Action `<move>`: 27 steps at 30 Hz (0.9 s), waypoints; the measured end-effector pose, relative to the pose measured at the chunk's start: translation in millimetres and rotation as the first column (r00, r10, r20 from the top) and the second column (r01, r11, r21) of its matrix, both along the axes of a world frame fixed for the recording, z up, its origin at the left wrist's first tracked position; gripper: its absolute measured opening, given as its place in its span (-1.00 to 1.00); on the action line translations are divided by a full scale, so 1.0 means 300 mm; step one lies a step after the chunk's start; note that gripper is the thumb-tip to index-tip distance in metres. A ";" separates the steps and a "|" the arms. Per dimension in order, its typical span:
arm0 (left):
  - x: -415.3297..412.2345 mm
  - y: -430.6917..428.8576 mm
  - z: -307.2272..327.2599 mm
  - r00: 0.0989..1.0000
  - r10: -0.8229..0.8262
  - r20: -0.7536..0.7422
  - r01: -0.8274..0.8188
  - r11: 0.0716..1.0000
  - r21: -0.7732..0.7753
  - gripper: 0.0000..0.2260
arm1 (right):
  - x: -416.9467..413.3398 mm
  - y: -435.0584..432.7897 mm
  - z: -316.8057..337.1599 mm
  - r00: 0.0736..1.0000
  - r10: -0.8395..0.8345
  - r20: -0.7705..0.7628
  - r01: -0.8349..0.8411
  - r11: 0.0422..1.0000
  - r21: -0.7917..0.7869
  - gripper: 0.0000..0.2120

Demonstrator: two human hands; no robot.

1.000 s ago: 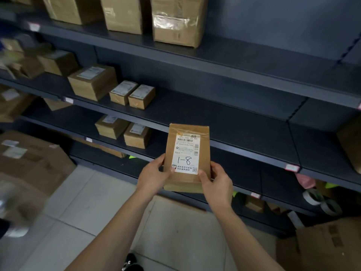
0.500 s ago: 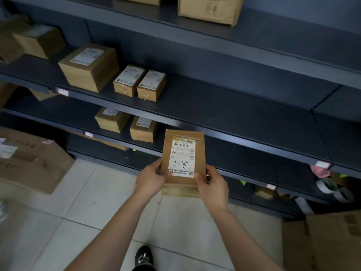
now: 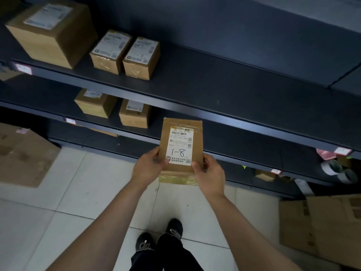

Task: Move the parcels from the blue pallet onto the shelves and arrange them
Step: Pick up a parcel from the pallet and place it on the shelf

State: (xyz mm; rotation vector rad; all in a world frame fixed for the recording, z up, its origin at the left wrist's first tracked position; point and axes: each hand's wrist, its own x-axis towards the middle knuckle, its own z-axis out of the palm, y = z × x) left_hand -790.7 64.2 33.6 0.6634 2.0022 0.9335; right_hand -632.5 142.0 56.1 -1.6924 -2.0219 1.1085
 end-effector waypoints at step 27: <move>-0.377 0.476 -0.571 0.994 0.065 0.090 -0.077 0.987 0.141 -0.47 | -0.375 0.534 -0.678 0.981 0.070 -0.181 -0.053 0.994 0.095 -0.74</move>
